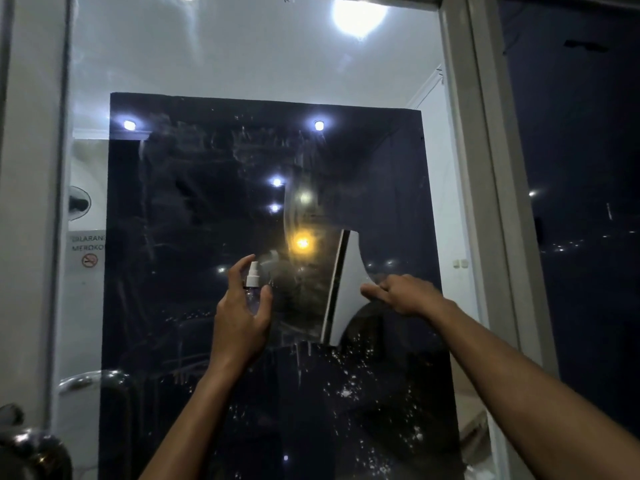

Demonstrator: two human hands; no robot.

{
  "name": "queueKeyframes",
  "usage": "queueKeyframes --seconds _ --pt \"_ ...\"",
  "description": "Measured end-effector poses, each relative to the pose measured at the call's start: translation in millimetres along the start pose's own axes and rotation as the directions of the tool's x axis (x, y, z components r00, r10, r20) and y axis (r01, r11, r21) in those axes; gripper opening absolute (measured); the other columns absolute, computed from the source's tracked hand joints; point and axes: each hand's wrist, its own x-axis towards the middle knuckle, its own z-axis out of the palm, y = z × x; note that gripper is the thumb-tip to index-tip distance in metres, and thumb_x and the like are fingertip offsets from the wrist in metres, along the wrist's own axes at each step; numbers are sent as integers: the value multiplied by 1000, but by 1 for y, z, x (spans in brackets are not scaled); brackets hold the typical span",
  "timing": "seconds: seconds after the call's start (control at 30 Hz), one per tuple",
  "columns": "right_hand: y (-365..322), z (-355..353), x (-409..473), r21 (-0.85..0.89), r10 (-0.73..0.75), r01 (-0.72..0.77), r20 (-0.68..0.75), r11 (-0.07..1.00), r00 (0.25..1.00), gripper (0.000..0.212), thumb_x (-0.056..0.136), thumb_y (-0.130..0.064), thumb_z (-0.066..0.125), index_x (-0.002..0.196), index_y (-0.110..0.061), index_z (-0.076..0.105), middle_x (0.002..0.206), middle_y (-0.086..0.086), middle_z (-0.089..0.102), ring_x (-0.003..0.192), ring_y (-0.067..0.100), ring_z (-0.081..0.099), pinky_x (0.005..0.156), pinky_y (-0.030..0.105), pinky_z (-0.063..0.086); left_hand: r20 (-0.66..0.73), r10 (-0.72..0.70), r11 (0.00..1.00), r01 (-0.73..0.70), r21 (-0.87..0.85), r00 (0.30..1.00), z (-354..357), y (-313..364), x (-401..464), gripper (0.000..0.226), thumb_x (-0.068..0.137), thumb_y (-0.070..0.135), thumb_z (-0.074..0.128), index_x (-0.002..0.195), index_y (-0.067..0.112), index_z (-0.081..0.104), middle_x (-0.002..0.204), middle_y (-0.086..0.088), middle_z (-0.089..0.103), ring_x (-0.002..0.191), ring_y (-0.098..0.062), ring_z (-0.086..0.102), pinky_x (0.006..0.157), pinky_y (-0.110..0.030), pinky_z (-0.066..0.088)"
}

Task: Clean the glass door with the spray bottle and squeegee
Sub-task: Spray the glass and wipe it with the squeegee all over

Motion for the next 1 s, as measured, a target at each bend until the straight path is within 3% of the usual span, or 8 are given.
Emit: queueKeyframes --seconds 0.13,0.23,0.3,0.4,0.6,0.77,0.87,1.0 --pt "56 -5 -10 -12 98 -98 99 995 990 84 87 -84 26 134 -24 61 135 12 61 118 31 59 93 41 47 19 -15 1000 15 -17 1000 9 1 -7 49 100 22 58 141 37 37 92 9 65 72 -9 64 58 -23 45" --pt "92 12 -34 94 197 -211 135 973 971 86 88 -82 27 135 -17 60 132 14 63 99 26 61 76 34 50 20 -27 999 27 -19 999 17 5 -12 49 99 21 59 141 37 37 92 8 65 74 -11 65 58 -28 48" --pt "101 30 -53 196 261 -291 164 937 951 87 81 -85 25 109 -17 71 104 9 70 79 20 59 64 30 46 29 -28 999 28 -16 999 24 9 -17 49 100 21 59 141 36 37 91 8 64 72 -11 64 57 -27 46" --pt "105 53 -82 375 333 -353 119 857 935 75 73 -87 27 66 -20 61 63 0 59 57 19 53 56 28 41 61 -41 999 43 -25 997 32 14 -24 49 101 21 58 143 35 37 96 4 66 74 -11 65 58 -23 44" --pt "85 63 -97 678 306 -193 -50 709 951 71 93 -74 30 83 -18 72 81 1 73 80 20 69 78 40 56 66 -34 999 35 -9 997 38 21 -25 49 100 22 58 141 39 37 94 5 65 72 -6 62 56 -18 41" --pt "12 23 -57 831 270 -63 -107 552 957 58 103 -56 35 65 -19 57 60 -5 59 56 14 55 61 30 42 40 -10 1000 10 -1 999 33 23 -19 49 100 21 58 141 38 38 102 3 66 80 -10 65 60 -22 44" --pt "-46 -14 -21 956 231 -10 -61 295 971 50 106 -49 35 67 -19 45 43 -7 38 36 12 35 43 23 32 11 14 1000 -15 25 1000 23 23 -6 51 100 23 58 145 37 38 110 -2 66 88 -19 66 64 -24 45" --pt "-110 -69 22 985 221 69 -104 160 970 47 106 -46 34 70 -18 42 42 -4 36 32 12 34 40 22 33 -18 60 997 -59 51 998 6 28 18 54 102 24 57 150 39 36 145 -2 57 119 -21 61 85 -28 46"
